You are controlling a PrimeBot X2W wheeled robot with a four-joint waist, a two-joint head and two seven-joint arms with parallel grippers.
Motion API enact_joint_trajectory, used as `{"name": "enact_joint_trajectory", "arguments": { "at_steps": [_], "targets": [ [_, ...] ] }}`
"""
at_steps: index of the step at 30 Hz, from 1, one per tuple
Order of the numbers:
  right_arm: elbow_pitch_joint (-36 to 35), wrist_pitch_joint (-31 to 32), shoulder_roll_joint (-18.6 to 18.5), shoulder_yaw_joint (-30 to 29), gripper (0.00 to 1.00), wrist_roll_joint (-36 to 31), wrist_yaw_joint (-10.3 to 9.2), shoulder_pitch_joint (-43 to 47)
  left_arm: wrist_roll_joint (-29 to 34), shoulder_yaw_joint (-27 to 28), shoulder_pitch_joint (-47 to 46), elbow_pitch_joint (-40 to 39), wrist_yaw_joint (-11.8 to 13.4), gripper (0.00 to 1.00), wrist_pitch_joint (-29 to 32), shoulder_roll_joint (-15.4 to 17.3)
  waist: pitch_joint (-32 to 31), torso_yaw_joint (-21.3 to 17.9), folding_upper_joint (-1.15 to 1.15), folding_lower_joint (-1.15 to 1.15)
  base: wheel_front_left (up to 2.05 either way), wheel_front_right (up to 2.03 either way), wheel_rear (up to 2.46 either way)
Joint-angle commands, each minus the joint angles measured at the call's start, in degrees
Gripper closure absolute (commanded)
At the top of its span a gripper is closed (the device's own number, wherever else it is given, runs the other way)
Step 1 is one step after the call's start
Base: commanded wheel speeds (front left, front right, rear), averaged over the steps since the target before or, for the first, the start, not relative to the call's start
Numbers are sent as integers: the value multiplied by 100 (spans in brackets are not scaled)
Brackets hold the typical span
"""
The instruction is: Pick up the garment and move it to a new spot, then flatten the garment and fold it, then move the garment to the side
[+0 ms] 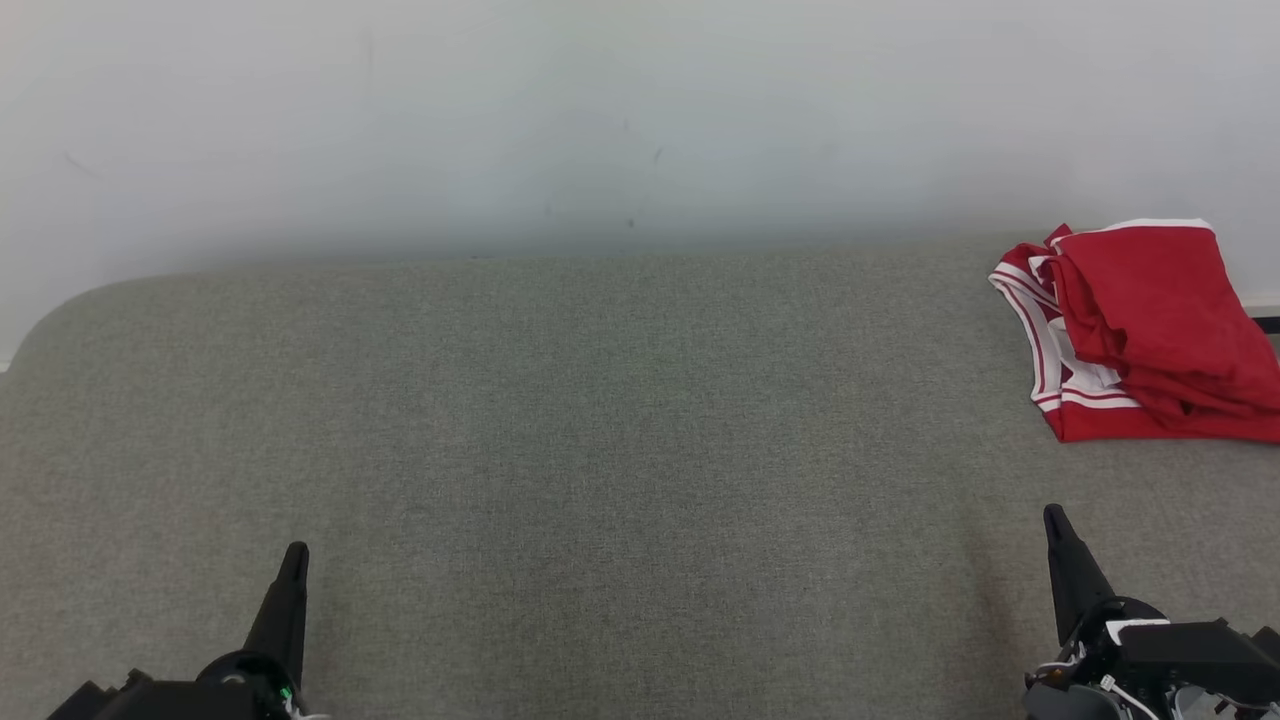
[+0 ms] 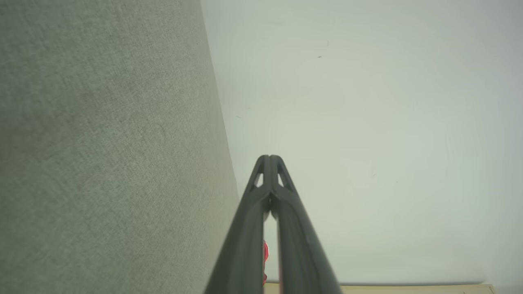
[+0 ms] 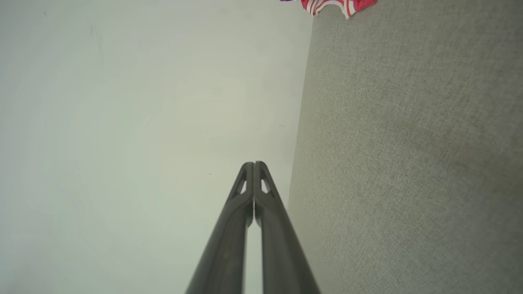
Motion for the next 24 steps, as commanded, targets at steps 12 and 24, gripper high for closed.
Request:
{"name": "enact_joint_trajectory", "arguments": {
  "at_steps": [12,24],
  "targets": [
    [-15,92,31,-61,100,272,-12,-69,-336,19,-121,23,-36,100,95,32,19,2,0,0,0,0,0],
    [-14,95,35,-68,100,264,-12,-70,-337,19,-121,22,-36,100,95,32,19,2,0,0,0,0,0]
  ]
}}
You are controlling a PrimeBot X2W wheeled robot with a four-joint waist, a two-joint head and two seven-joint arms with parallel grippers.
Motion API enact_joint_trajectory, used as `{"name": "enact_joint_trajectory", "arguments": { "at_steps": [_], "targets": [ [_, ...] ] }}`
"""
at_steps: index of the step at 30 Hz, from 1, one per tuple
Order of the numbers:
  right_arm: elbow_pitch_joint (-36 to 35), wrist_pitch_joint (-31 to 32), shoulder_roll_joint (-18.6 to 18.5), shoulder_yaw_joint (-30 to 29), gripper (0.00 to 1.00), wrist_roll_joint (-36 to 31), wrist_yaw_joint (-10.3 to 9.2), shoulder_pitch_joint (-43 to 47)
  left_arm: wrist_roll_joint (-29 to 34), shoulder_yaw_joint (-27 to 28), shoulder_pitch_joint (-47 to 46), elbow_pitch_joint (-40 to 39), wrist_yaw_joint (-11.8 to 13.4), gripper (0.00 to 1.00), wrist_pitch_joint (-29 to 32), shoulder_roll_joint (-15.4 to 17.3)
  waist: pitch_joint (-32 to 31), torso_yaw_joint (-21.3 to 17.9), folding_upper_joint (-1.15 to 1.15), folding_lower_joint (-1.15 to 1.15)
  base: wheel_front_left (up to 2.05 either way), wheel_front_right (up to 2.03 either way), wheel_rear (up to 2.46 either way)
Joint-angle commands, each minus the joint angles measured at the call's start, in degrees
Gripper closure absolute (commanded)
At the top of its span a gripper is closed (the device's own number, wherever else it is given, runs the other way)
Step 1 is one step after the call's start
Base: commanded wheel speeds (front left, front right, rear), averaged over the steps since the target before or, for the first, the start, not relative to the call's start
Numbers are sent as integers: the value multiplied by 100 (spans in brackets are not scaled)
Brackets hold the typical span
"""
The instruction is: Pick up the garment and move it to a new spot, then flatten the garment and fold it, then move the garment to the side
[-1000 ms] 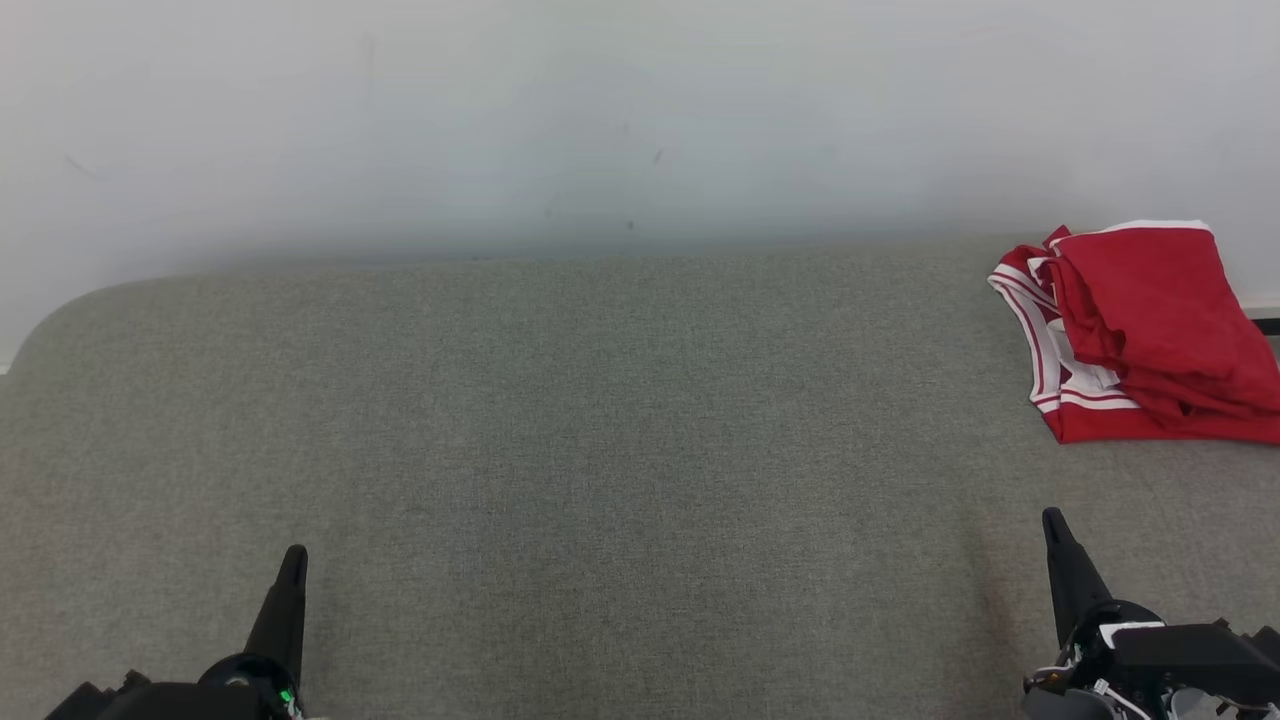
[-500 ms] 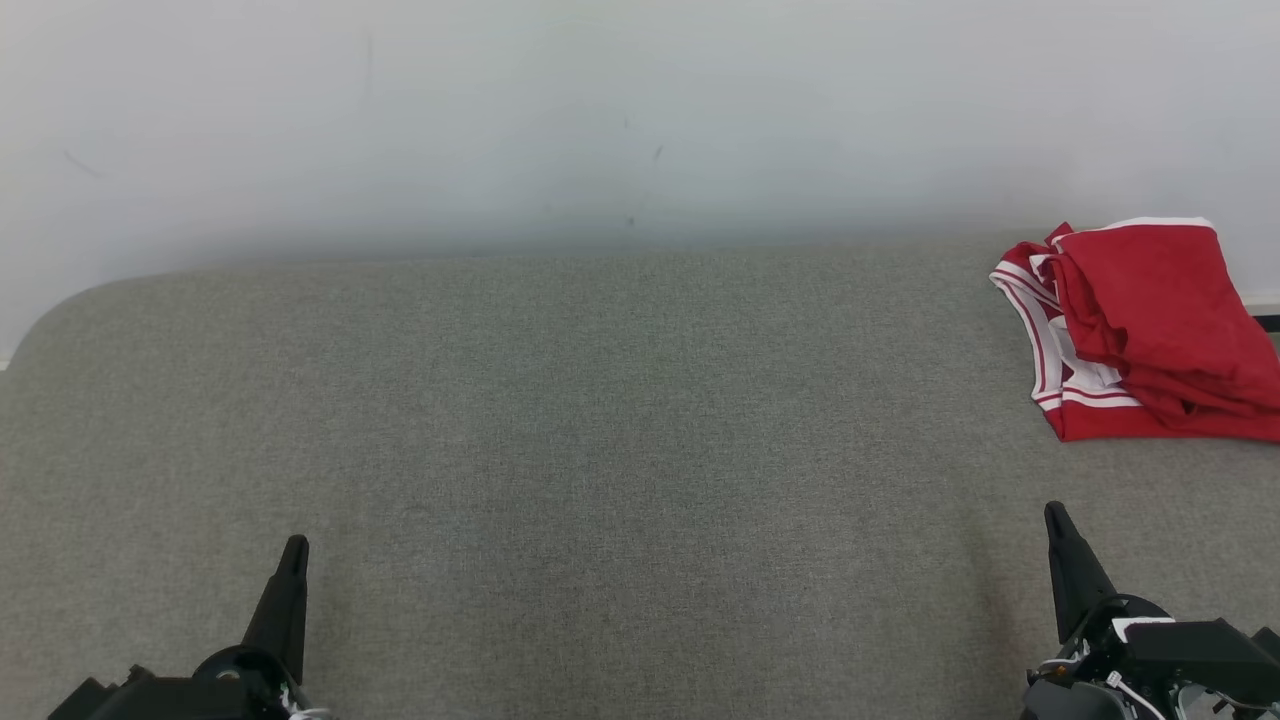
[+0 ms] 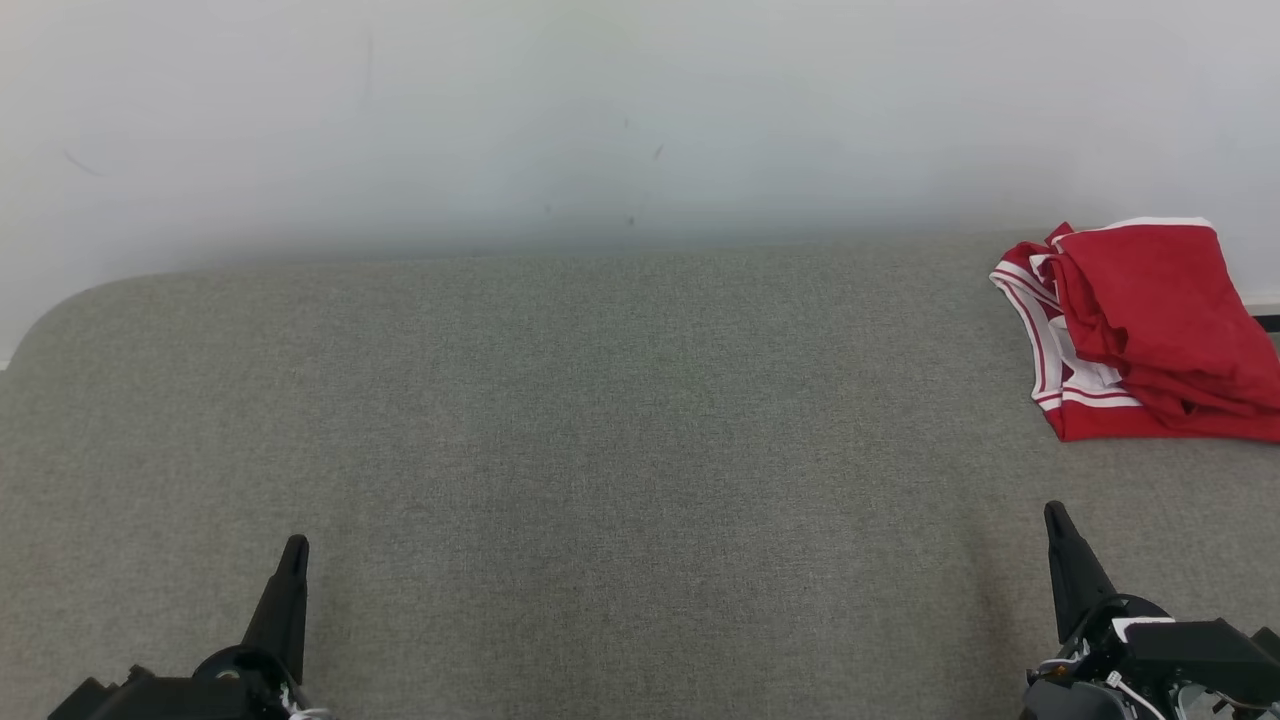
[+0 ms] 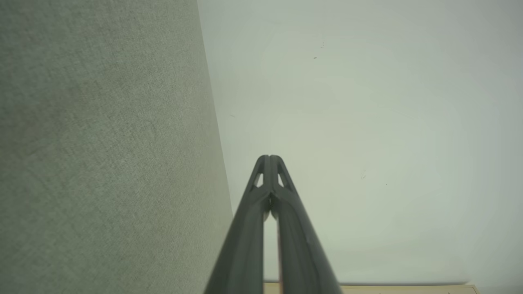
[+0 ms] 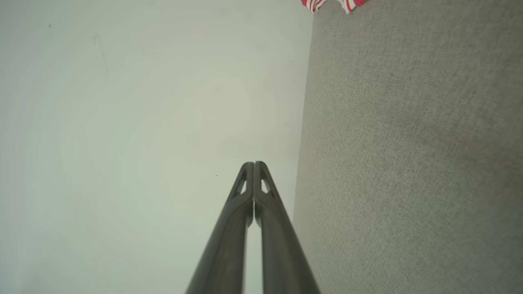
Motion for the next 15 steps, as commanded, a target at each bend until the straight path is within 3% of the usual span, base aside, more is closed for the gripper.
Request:
{"name": "enact_joint_trajectory", "arguments": {
  "at_steps": [1,15],
  "targets": [
    [-13,15,10,-8,100,-13,-12,-44,-24,18,-67,11,-2,100,22,30,0,0,0,0,0,0,0],
    [-12,14,15,-16,100,-22,-12,-44,-24,17,-67,10,-2,100,22,30,0,0,0,0,0,0,0]
  ]
}}
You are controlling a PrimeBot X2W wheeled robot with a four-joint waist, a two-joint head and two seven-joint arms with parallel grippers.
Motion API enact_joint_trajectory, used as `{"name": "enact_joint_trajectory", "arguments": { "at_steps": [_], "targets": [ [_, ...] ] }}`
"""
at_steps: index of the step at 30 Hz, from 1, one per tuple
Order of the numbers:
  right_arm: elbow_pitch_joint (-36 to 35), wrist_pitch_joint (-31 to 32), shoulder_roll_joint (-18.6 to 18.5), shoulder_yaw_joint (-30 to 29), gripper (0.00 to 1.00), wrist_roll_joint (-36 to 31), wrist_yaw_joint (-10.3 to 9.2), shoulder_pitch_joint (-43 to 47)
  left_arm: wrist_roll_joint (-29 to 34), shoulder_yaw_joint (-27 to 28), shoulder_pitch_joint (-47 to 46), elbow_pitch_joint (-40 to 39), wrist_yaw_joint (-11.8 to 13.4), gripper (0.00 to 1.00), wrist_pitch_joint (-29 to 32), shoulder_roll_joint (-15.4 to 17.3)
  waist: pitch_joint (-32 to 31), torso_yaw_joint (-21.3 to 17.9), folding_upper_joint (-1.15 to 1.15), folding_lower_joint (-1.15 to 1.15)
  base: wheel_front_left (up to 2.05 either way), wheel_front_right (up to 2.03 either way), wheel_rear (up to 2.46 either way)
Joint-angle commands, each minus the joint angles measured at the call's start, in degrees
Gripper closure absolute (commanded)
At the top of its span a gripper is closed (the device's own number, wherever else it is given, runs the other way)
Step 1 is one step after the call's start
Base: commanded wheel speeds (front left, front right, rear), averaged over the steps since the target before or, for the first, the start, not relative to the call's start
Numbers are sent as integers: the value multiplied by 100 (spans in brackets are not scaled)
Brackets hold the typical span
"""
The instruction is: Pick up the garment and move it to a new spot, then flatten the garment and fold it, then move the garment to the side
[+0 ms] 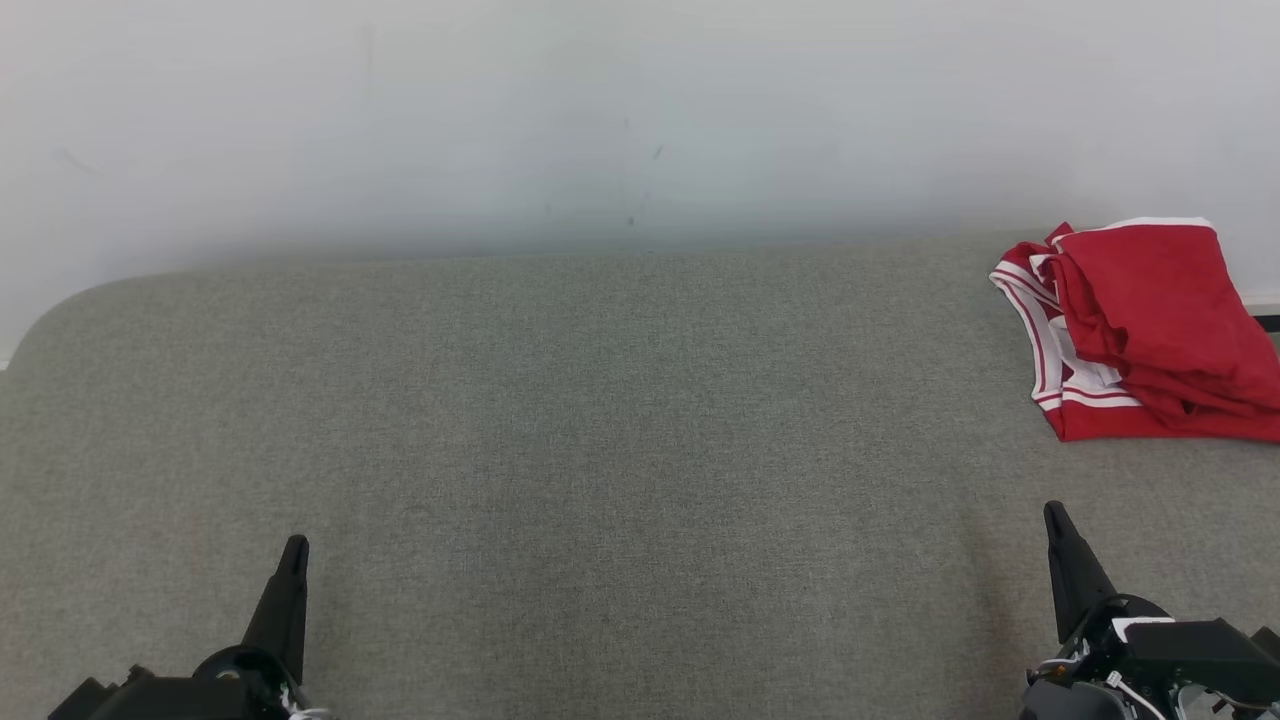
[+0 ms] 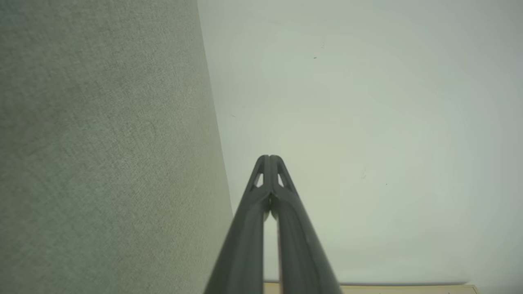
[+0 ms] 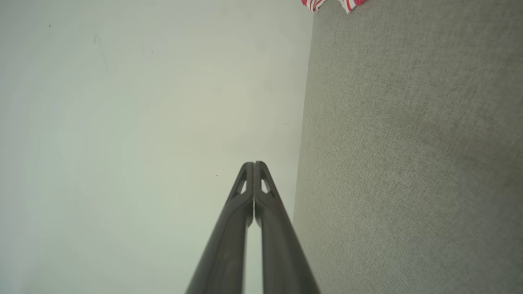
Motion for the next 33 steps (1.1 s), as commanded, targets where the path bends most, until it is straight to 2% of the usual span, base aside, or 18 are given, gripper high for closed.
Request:
{"name": "enact_joint_trajectory", "arguments": {
  "at_steps": [1,33],
  "targets": [
    [-12,3,11,-11,100,-21,-12,-43,-24,17,-66,10,-2,100,22,30,0,0,0,0,0,0,0],
    [-12,11,18,-21,100,-34,-12,-44,-25,16,-66,9,-2,100,21,30,0,0,0,0,0,0,0]
  ]
}}
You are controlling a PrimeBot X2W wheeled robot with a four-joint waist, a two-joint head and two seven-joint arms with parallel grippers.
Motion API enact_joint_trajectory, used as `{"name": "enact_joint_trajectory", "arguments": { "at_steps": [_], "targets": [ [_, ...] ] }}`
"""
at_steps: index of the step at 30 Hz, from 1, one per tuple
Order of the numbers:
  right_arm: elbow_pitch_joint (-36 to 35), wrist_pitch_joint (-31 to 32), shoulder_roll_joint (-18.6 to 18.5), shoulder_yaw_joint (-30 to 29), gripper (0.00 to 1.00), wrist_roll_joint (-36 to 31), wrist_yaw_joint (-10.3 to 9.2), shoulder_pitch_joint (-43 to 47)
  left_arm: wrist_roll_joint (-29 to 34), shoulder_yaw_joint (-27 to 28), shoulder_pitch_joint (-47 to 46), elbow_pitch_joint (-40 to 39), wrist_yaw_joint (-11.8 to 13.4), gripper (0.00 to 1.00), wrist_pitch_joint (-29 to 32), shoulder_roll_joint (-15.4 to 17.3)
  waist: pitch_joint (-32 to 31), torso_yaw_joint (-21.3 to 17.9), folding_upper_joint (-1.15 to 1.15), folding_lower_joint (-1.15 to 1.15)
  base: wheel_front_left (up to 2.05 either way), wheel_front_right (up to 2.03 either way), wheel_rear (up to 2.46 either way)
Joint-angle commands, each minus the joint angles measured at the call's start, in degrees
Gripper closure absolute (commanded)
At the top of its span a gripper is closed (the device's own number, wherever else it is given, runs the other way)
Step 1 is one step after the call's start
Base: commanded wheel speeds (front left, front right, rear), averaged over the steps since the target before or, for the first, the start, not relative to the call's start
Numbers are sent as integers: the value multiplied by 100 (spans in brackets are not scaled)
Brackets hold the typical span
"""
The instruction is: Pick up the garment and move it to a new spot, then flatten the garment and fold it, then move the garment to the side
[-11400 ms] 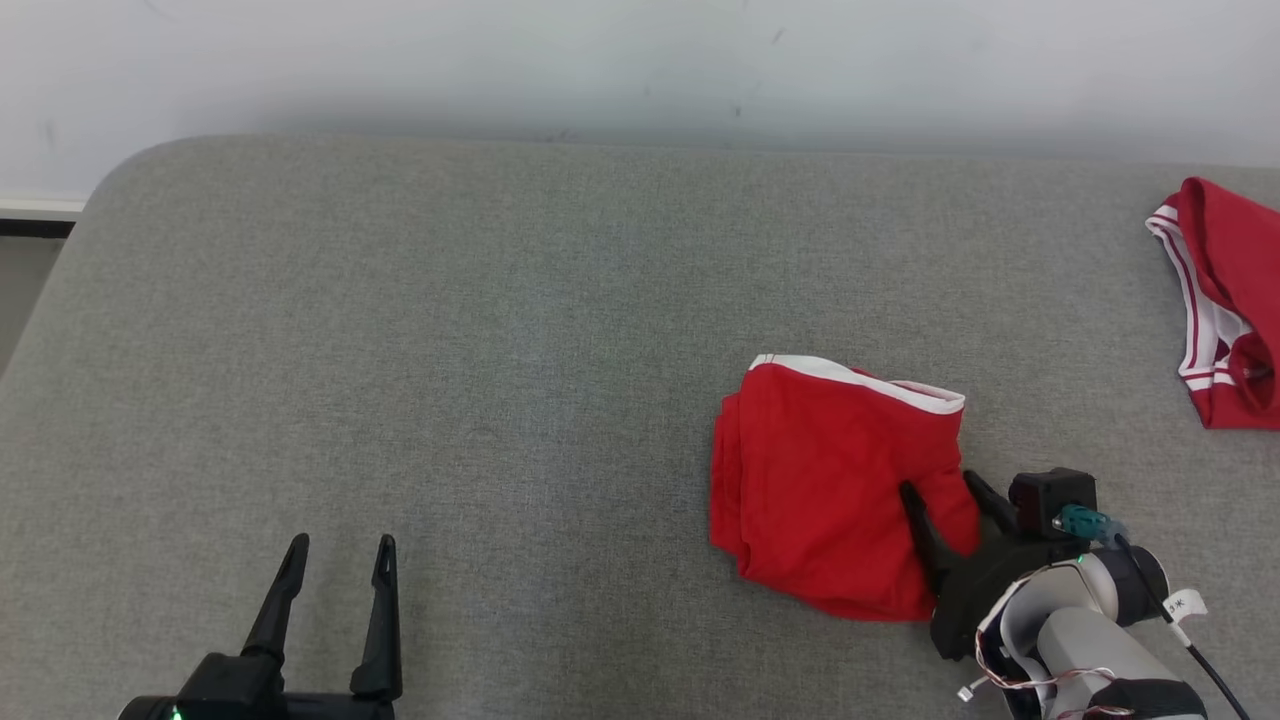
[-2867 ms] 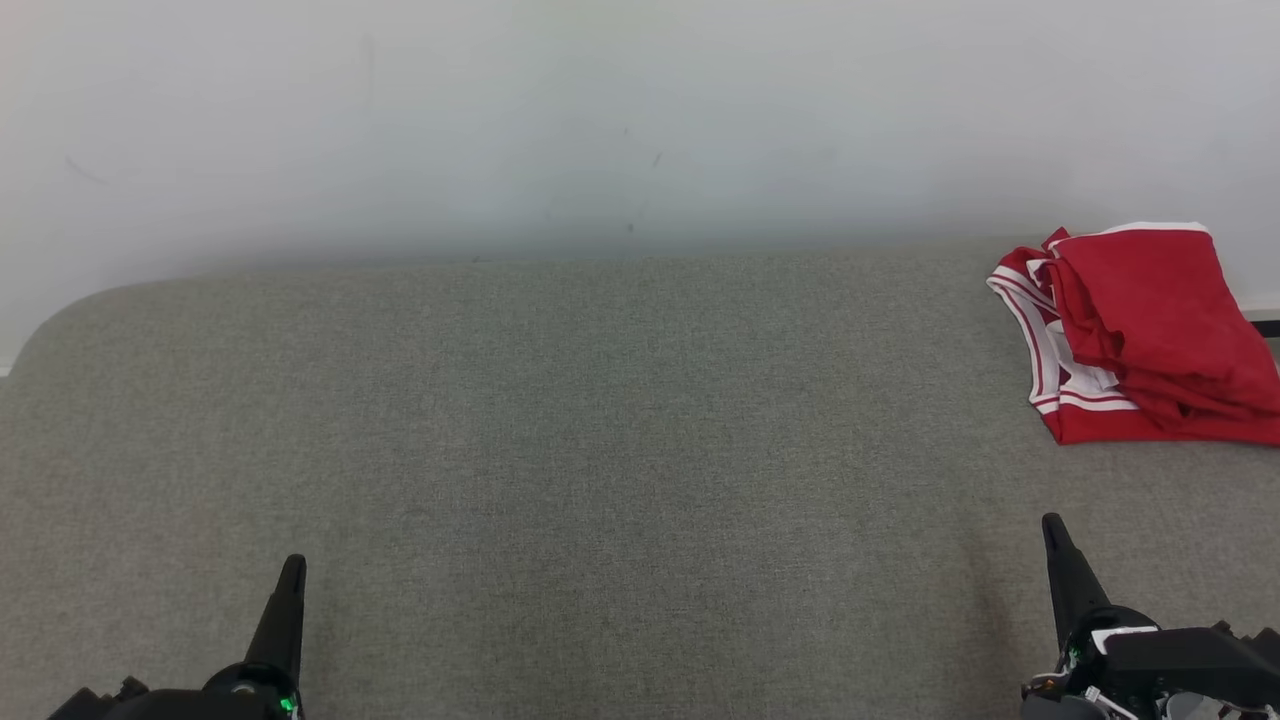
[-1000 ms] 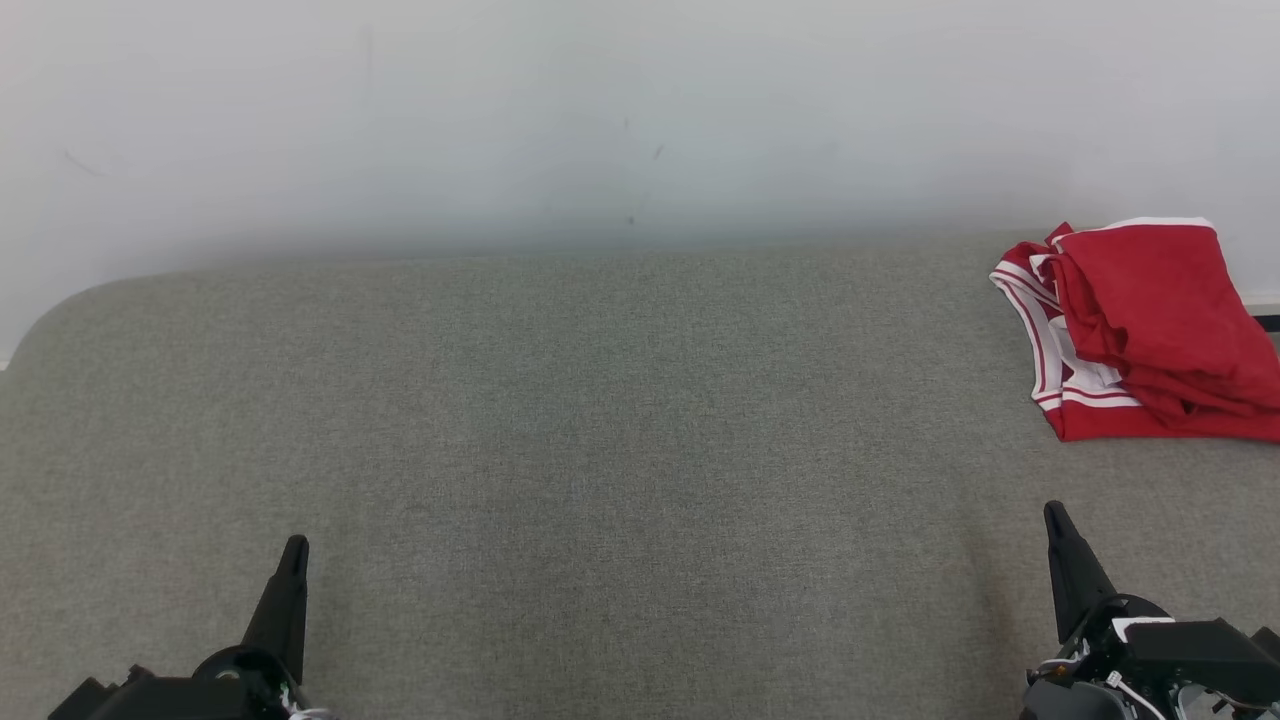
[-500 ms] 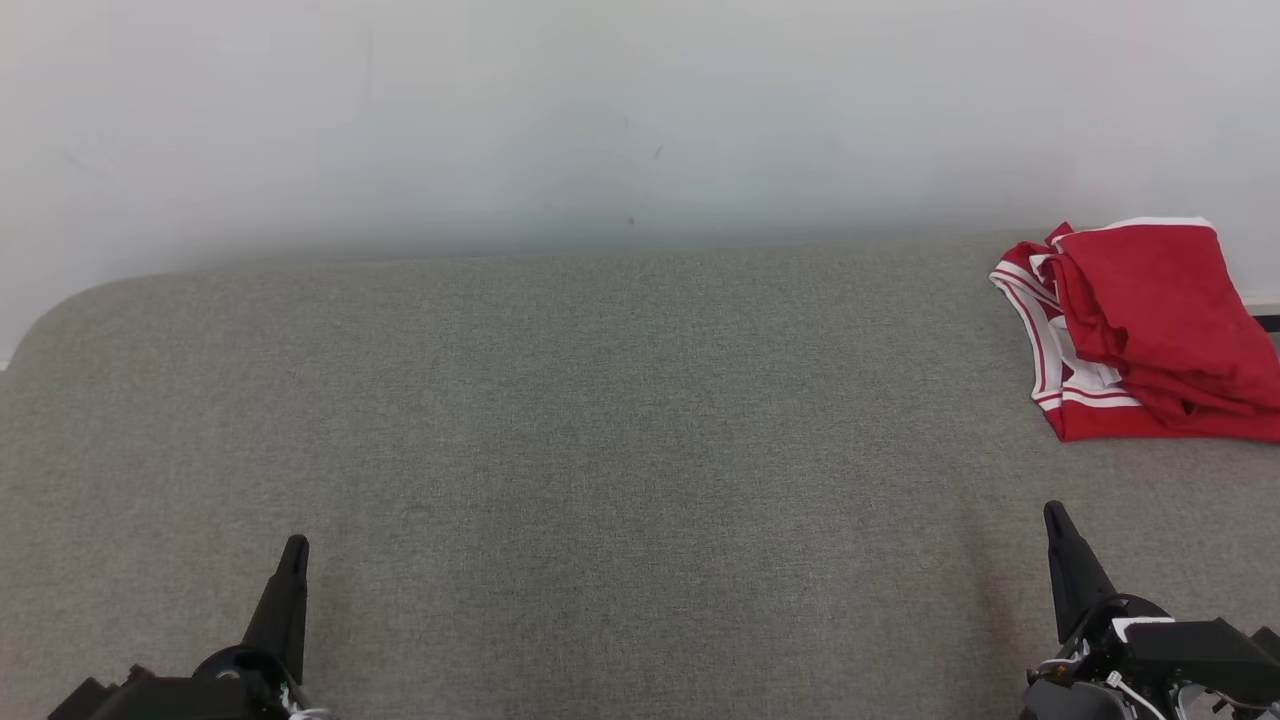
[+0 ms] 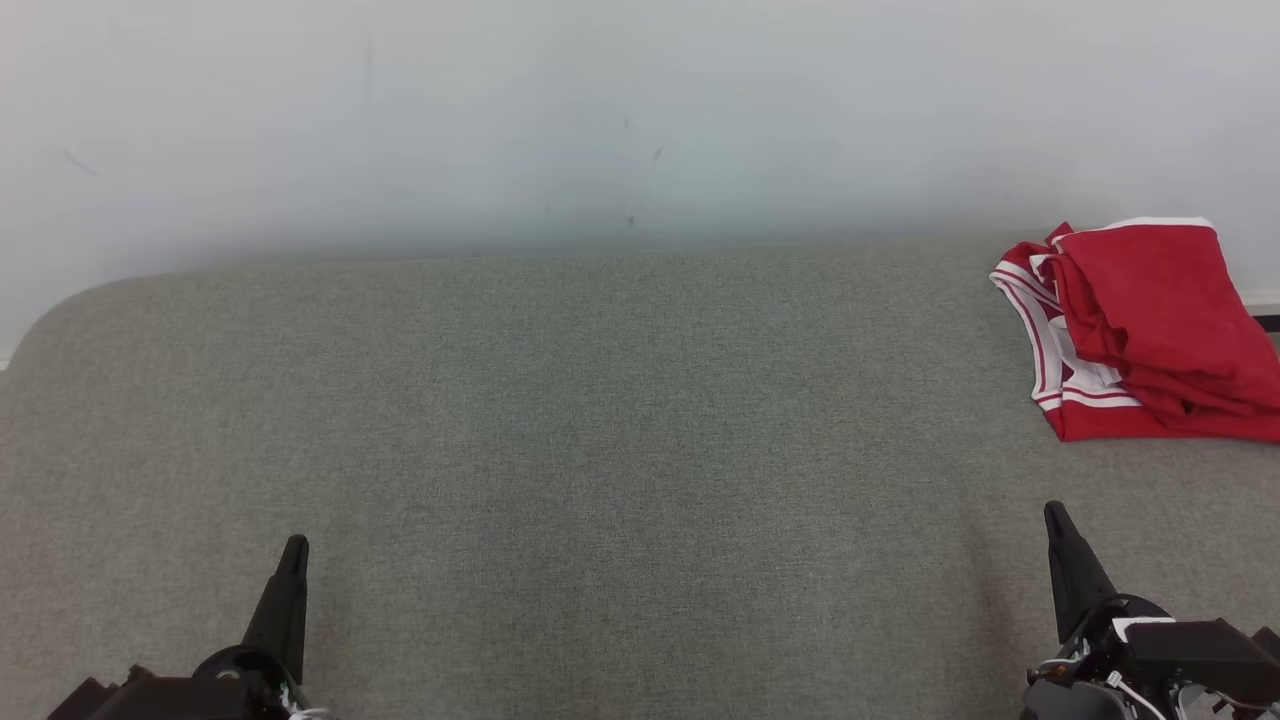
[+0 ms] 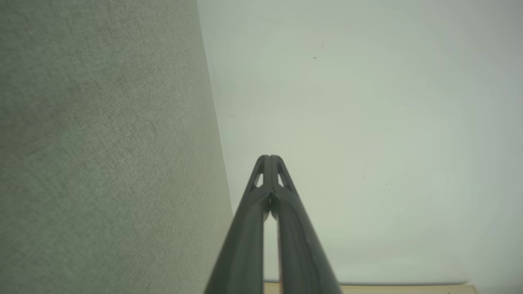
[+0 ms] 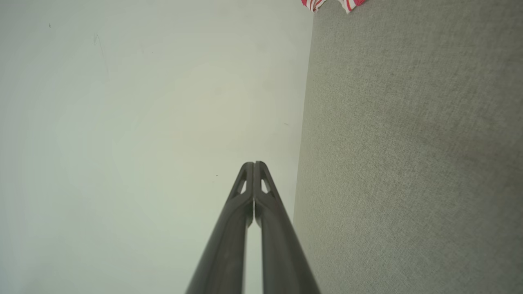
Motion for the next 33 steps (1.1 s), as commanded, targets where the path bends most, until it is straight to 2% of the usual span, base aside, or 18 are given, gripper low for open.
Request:
{"name": "enact_joint_trajectory", "arguments": {
  "at_steps": [1,33],
  "targets": [
    [-12,6,13,-12,100,-33,-12,-43,-24,16,-65,9,-2,100,21,30,0,0,0,0,0,0,0],
    [-11,13,18,-19,100,-38,-12,-44,-25,15,-65,8,-2,100,20,30,0,0,0,0,0,0,0]
  ]
}}
